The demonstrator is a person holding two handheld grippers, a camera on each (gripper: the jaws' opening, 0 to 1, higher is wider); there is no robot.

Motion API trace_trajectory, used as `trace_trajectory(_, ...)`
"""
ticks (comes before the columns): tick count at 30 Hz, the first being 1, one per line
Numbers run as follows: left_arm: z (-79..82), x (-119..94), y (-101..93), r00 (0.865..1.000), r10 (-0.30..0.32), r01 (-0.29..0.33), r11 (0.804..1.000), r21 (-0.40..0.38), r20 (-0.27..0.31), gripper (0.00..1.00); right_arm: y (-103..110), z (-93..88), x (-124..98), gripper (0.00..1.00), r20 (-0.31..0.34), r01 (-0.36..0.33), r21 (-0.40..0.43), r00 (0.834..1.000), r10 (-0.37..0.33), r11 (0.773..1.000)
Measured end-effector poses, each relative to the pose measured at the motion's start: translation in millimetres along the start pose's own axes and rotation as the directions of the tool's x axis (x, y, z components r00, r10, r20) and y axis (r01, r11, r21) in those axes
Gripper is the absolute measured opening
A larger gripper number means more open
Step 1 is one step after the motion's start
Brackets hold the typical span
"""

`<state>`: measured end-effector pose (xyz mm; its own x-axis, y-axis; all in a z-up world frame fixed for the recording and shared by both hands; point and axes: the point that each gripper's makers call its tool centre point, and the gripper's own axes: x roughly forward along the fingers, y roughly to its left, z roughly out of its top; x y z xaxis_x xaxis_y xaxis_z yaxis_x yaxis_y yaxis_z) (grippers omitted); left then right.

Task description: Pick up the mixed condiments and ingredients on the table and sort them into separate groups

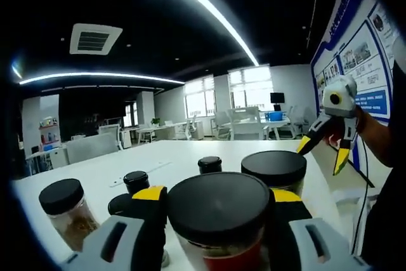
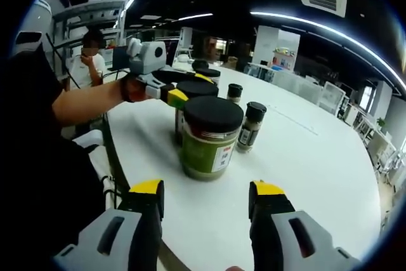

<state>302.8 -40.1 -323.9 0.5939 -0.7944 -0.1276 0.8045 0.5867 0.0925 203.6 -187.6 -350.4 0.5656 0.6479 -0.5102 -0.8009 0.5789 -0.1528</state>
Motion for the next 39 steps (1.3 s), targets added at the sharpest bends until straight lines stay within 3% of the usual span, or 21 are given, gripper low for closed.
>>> trace_trajectory(6, 1.2, -0.5, 0.1, 1.000, -0.002, 0.003, 1.000, -0.024, 0.022, 0.63, 8.3, 2.0, 4.3, 0.54, 0.002, -0.029, -0.030, 1.000, 0.029, 0.999)
trace_trajectory(25, 11.2, -14.7, -3.9, 0.998, 0.036, -0.034, 0.998, -0.058, 0.046, 0.61, -0.8, 6.3, 4.0, 0.52, 0.022, 0.011, -0.028, 1.000, -0.010, 1.000)
trace_trajectory(32, 13.0, -40.0, -5.2, 0.995, 0.086, -0.082, 0.994, -0.074, 0.048, 0.60, 0.0, 5.1, 3.9, 0.51, 0.027, 0.009, -0.021, 1.000, -0.009, 1.000)
trace_trajectory(36, 13.0, -57.1, 7.6, 0.989, 0.133, -0.126, 0.985, -0.117, 0.056, 0.60, -1.8, 4.6, 2.9, 0.51, 0.033, 0.014, -0.014, 0.999, -0.014, 1.000)
trace_trajectory(39, 10.7, -74.4, 28.4, 0.973, 0.221, -0.212, 0.968, -0.134, 0.061, 0.60, -3.3, 3.9, 2.0, 0.51, 0.036, 0.019, -0.006, 0.999, -0.019, 1.000)
